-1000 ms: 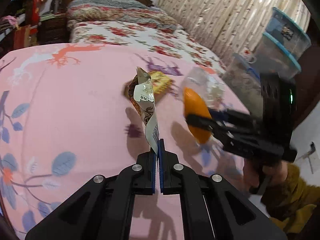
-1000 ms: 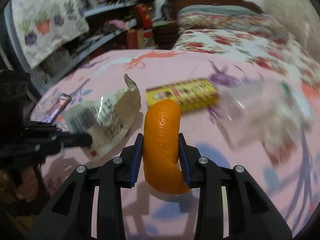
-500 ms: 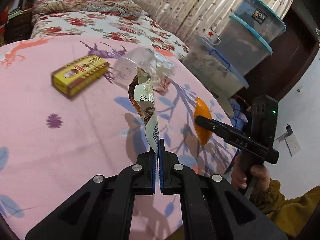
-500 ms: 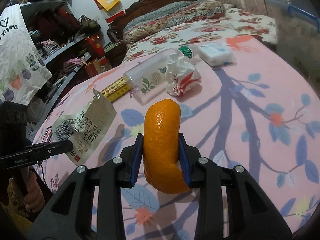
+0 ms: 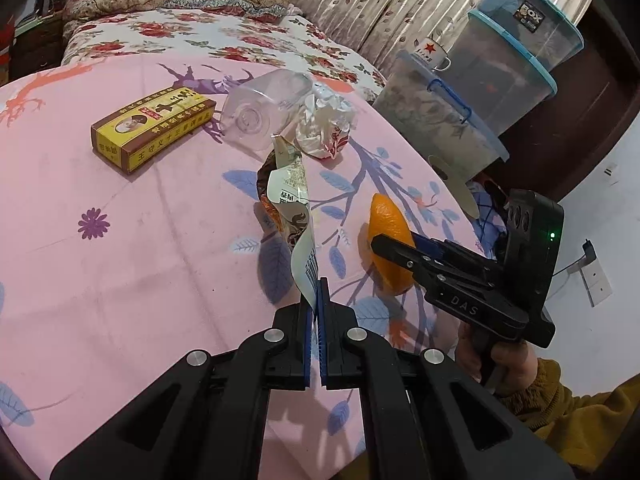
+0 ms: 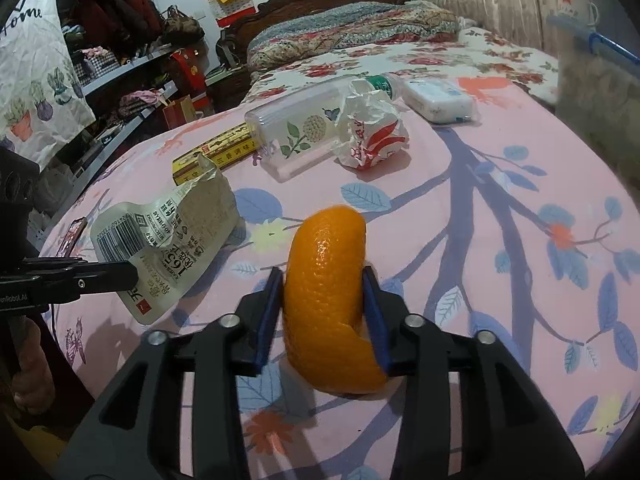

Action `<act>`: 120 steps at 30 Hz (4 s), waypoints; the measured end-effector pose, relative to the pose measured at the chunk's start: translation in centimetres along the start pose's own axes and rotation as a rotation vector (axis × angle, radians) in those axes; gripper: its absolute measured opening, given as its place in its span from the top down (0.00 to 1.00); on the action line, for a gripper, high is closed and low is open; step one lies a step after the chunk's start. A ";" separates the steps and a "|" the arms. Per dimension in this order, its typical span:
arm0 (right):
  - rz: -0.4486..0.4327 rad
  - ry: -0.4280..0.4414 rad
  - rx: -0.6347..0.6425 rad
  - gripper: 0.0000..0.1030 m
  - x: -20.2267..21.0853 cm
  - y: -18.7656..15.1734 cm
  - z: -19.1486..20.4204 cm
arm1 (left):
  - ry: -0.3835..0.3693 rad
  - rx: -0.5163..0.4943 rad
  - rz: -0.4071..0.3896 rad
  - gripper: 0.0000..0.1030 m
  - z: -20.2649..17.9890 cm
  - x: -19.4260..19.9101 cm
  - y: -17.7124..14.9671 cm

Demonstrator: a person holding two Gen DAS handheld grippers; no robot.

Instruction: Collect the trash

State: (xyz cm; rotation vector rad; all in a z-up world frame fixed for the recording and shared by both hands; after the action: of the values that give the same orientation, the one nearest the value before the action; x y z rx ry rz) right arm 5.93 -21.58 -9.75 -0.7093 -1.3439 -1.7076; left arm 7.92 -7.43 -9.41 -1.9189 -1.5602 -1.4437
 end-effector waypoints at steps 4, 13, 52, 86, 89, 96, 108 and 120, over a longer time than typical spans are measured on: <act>0.011 0.001 -0.020 0.51 -0.3 -0.3 -0.2 | -0.003 0.007 0.010 0.98 0.2 -0.4 0.0; 0.009 0.006 -0.019 0.42 -0.4 -0.2 0.0 | -0.004 0.027 0.012 0.98 1.0 -0.6 0.0; -0.005 0.014 0.022 0.62 0.6 -2.1 -0.1 | -0.017 0.071 -0.023 0.96 1.5 -0.7 2.5; -0.212 0.001 -0.181 0.84 7.1 -0.7 -9.3 | -0.135 -0.166 0.036 0.96 -9.8 -3.6 7.7; -0.254 -0.039 -0.213 0.84 8.6 -0.3 -12.0 | -0.146 -0.228 0.073 0.96 -12.4 -5.4 9.3; -0.365 -0.134 -0.369 0.84 12.9 0.9 -22.8 | -0.161 -0.424 0.148 0.96 -21.8 -11.4 14.3; -0.371 -0.173 -0.574 0.71 13.8 2.6 -40.4 | -0.116 -0.548 0.214 0.53 -35.1 -25.7 25.1; -0.526 -0.069 -0.684 0.25 16.2 -0.1 -40.3 | -0.159 -0.476 0.152 0.45 -31.8 -22.0 23.2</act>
State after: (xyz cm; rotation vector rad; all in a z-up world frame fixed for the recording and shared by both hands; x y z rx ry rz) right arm 0.28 -64.52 -7.21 -0.8326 -1.0280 -2.6450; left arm 13.25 -51.92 -4.34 -2.4086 -1.1659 -1.7481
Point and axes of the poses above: each gripper's, at about its wrist camera, not at the fingertips, and x roughly against the way its jaws point, z to its left, y to its top, the point moved 9 cm from there along -x, roughly the way its jaws point, and after that the axes turned 13 degrees about z, right-handed, at the moved point
